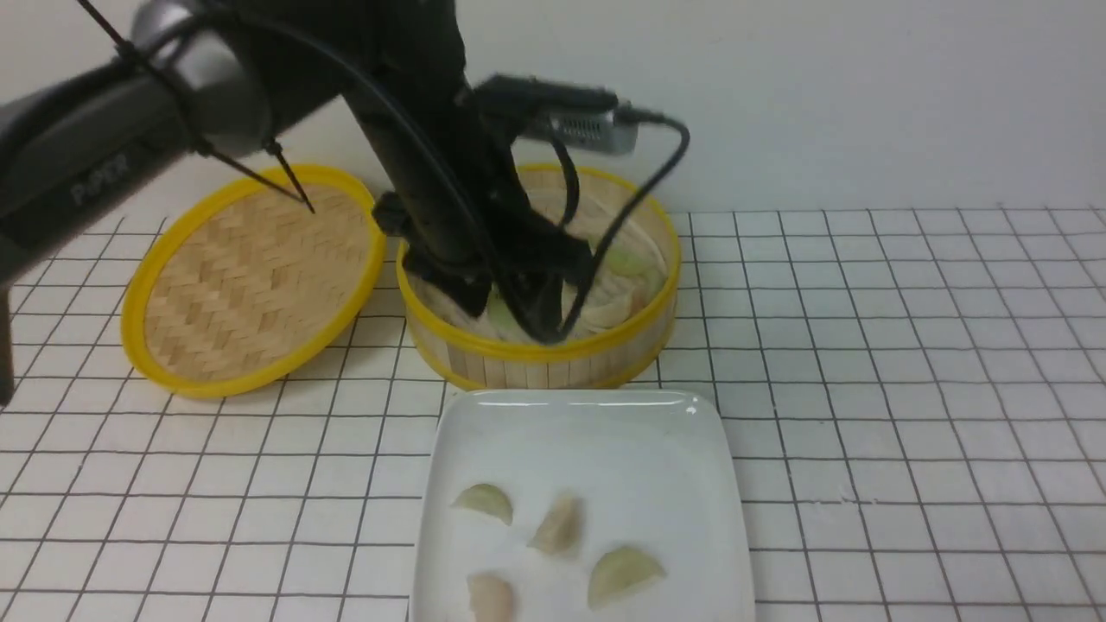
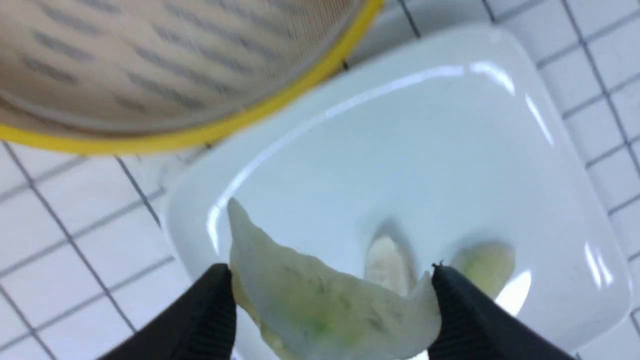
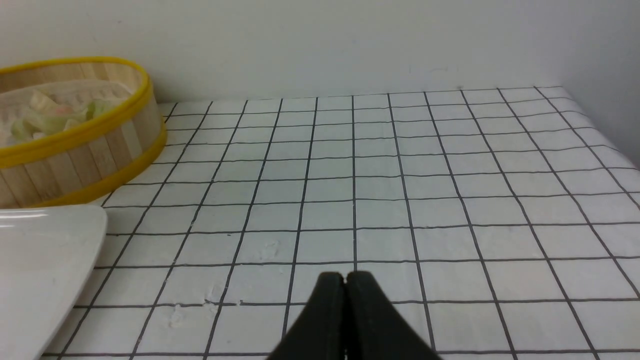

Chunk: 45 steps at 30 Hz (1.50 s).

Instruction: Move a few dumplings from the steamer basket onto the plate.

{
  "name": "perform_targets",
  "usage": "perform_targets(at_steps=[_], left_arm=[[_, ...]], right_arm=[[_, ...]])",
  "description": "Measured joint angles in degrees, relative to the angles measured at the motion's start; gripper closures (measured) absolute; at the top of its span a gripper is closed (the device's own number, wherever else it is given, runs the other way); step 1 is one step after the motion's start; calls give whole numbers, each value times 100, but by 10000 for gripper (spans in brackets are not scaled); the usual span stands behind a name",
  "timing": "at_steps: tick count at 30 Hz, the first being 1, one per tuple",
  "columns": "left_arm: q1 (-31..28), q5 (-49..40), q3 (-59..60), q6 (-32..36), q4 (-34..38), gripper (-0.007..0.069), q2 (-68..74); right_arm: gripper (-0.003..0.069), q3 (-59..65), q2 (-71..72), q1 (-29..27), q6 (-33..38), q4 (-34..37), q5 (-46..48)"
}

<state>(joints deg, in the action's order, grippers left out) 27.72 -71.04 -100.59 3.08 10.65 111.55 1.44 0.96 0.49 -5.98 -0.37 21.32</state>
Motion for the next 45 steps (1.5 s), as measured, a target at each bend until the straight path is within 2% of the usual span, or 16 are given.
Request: perform_targets(at_steps=[4, 10, 15, 18, 20, 23, 24, 25, 27, 29, 34, 35, 36, 44, 45], left_arm=[[273, 157, 396, 272, -34, 193, 416], [342, 580, 401, 343, -104, 193, 912], [342, 434, 330, 286, -120, 116, 987], [342, 206, 100, 180, -189, 108, 987], [342, 190, -100, 127, -294, 139, 987], [342, 190, -242, 98, -341, 234, 889], [342, 181, -249, 85, -341, 279, 807], [342, 159, -249, 60, -346, 376, 633], [342, 116, -222, 55, -352, 523, 295], [342, 102, -132, 6, -335, 592, -188], [342, 118, 494, -145, -279, 631, -1736], [342, 398, 893, -139, -195, 631, -2359], [342, 398, 893, -139, -195, 631, -2359], [342, 2725, 3450, 195, 224, 631, -5436], [342, 2760, 3499, 194, 224, 631, -5500]], right_arm=[[669, 0, 0, 0, 0, 0, 0], [669, 0, 0, 0, 0, 0, 0], [669, 0, 0, 0, 0, 0, 0], [669, 0, 0, 0, 0, 0, 0], [669, 0, 0, 0, 0, 0, 0], [669, 0, 0, 0, 0, 0, 0], [669, 0, 0, 0, 0, 0, 0], [669, 0, 0, 0, 0, 0, 0], [669, 0, 0, 0, 0, 0, 0], [669, 0, 0, 0, 0, 0, 0], [669, 0, 0, 0, 0, 0, 0], [669, 0, 0, 0, 0, 0, 0], [669, 0, 0, 0, 0, 0, 0], [669, 0, 0, 0, 0, 0, 0], [669, 0, 0, 0, 0, 0, 0]])
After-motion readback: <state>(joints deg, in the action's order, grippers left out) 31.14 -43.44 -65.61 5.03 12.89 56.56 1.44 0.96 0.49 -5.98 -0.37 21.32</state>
